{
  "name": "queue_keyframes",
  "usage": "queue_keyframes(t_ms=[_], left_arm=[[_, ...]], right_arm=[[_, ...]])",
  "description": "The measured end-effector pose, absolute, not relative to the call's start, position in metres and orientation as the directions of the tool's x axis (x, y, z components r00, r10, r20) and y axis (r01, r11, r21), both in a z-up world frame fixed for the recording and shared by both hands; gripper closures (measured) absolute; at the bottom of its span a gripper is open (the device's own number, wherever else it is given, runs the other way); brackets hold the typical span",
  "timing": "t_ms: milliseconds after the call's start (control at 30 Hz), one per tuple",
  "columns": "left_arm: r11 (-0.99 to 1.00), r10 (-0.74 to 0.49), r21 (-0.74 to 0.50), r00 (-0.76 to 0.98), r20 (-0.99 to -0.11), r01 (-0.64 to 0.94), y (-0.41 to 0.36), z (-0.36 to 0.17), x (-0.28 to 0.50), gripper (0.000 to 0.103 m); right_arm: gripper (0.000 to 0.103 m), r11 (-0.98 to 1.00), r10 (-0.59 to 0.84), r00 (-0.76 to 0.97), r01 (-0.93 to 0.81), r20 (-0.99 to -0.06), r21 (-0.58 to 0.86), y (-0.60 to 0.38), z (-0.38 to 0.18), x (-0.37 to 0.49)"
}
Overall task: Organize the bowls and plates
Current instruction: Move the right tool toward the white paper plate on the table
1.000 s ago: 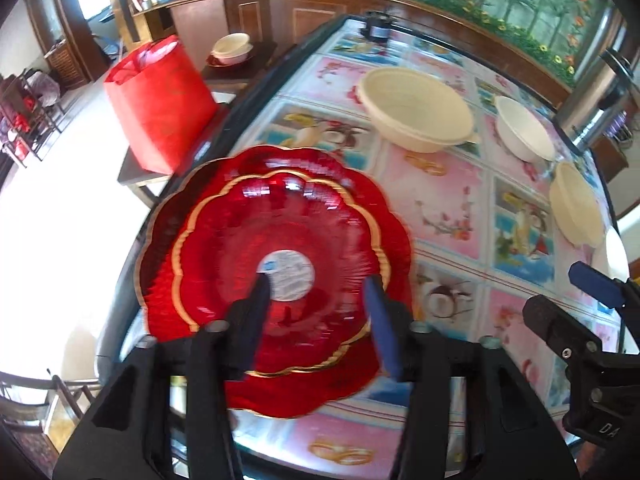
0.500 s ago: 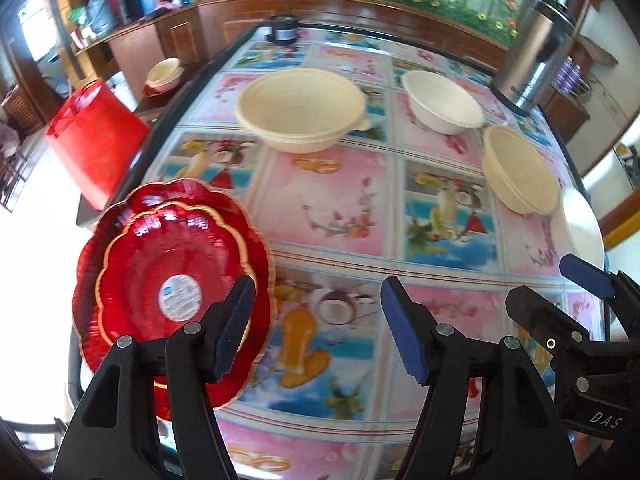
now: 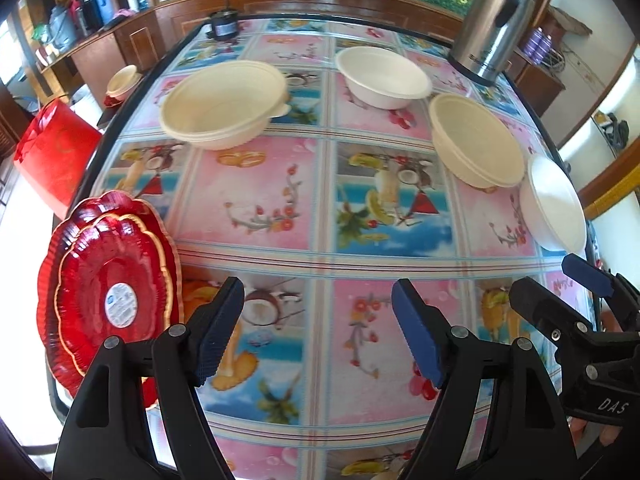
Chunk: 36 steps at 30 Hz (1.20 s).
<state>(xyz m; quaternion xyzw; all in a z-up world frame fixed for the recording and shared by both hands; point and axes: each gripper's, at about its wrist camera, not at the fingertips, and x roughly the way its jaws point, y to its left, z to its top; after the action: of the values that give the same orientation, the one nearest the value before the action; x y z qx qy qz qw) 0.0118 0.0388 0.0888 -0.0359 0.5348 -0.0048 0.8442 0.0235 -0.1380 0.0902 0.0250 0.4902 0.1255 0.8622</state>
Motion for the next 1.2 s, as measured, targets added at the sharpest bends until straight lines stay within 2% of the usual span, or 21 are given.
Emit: queue_keyframes(t_ms=[700,833,1200], left_arm=[[0.976,-0.178,-0.113,0.387,-0.905,0.185,-0.075,0.088,0.031,0.026],[0.969,-0.216,-0.155,0.352,-0.911,0.194,-0.087,0.084,0.035,0.026],[0.965,-0.218,-0.155,0.313,-0.924,0.213,-0.121,0.077,0.045,0.026]], right_arm=[[0.001,0.989,0.129,0.538,-0.006,-0.833,0.149,-0.252,0.103,0.014],[0.001,0.988,0.123,0.542,0.010,-0.832,0.153,-0.269,0.105,0.014],[0.001,0.989,0.110,0.548,0.026,-0.829,0.148,-0.300,0.106,0.026]])
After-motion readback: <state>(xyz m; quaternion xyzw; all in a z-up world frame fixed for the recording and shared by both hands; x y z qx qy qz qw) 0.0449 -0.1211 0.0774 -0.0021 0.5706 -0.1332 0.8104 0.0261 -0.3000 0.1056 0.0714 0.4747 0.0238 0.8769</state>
